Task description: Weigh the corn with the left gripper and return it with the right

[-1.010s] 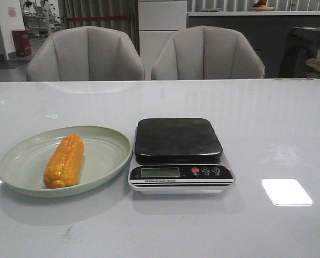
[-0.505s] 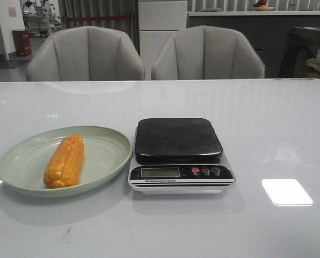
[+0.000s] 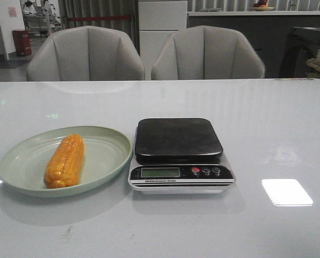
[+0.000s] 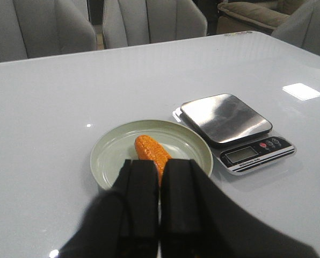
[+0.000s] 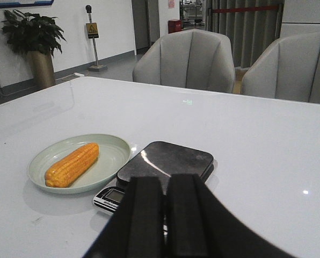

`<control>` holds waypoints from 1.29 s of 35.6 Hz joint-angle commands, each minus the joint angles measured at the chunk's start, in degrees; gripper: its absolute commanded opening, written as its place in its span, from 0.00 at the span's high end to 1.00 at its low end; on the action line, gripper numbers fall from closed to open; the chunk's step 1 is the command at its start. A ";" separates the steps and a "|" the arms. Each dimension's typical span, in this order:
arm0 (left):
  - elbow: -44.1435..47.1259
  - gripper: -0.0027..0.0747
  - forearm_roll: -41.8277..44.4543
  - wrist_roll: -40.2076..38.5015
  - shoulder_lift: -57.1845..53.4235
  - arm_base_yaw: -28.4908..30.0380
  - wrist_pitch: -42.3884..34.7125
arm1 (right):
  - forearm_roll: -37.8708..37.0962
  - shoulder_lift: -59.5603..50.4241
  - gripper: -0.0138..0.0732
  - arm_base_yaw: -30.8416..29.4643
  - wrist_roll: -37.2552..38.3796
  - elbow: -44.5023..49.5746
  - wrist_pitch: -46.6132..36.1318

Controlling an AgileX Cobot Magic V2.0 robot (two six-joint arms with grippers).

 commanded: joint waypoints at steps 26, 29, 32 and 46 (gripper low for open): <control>22.93 0.81 -0.11 2.35 -7.29 28.10 -31.54 | 0.31 0.53 0.63 -0.41 -0.67 -1.47 -3.98; 22.93 0.81 -0.11 2.35 -7.29 28.10 -31.78 | 0.31 0.53 0.63 -0.41 -0.67 -1.47 -3.93; 22.93 0.81 -0.11 2.35 -7.29 28.10 -31.67 | 0.31 0.53 0.63 -0.41 -0.67 -1.47 -3.93; 22.93 0.81 -0.11 2.35 -7.29 28.10 -31.67 | 0.31 0.53 0.63 -0.41 -0.67 -1.47 -3.93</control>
